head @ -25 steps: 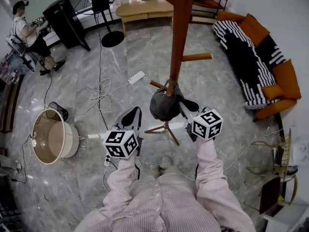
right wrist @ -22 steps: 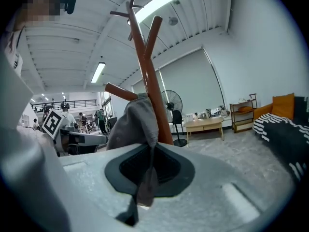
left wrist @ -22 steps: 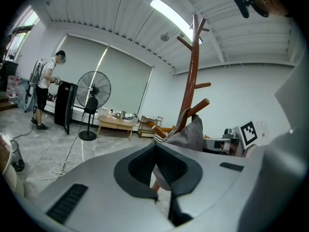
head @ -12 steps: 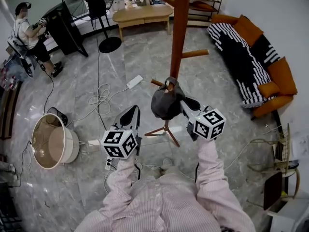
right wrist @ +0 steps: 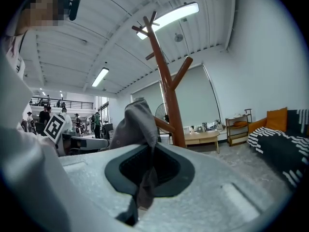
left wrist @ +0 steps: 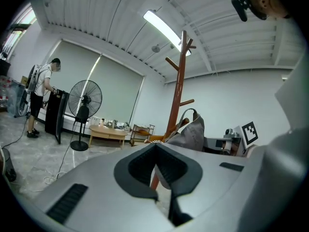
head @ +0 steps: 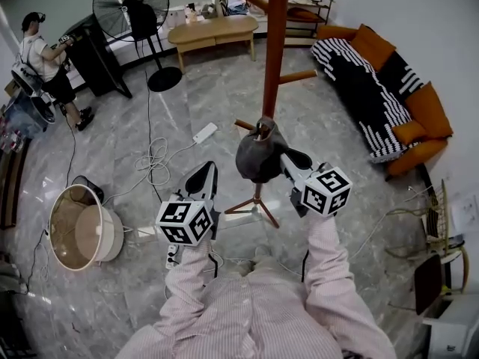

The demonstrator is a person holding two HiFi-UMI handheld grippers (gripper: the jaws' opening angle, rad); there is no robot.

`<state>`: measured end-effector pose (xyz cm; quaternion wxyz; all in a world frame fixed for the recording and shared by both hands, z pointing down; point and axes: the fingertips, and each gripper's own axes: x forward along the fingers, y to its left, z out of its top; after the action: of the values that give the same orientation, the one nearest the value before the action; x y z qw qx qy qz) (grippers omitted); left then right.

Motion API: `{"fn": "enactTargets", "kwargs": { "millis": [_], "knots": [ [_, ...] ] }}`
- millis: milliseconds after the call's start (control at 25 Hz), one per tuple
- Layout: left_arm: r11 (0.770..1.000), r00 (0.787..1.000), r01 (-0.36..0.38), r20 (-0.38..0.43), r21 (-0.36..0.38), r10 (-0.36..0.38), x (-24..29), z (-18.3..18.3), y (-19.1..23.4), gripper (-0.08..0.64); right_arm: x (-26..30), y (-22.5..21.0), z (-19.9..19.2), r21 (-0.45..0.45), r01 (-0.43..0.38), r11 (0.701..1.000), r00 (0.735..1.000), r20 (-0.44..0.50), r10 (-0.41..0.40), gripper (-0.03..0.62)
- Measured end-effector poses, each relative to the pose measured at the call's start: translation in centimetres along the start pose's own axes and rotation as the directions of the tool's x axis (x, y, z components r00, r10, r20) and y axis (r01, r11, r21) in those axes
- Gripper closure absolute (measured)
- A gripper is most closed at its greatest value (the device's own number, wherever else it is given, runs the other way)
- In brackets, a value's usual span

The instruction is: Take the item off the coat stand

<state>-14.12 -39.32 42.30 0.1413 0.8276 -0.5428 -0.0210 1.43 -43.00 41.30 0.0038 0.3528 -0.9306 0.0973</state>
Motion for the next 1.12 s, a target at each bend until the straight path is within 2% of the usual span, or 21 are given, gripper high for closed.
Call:
{"fn": "enactTargets", "kwargs": {
  "millis": [280, 560, 1120],
  "knots": [
    [1.0, 1.0, 0.013, 0.016, 0.011, -0.013, -1.6, 0.3, -1.0, 0.558, -1.7, 1.9, 0.2, -0.014, -0.006, 1.0, 1.0, 0.012, 0.006, 0.578],
    [1.0, 1.0, 0.02, 0.015, 0.024, -0.02, -2.5, -0.3, -2.1, 0.558, -3.4, 2.5, -1.1, 0.014, -0.005, 1.0, 1.0, 0.015, 0.005, 0.578],
    [0.999, 0.999, 0.033, 0.017, 0.038, -0.034, -3.9, -1.1, -4.8, 0.558, -8.5, 0.8, -2.7, 0.099, 0.1, 0.99, 0.994, 0.027, -0.103, 0.578]
  ]
}}
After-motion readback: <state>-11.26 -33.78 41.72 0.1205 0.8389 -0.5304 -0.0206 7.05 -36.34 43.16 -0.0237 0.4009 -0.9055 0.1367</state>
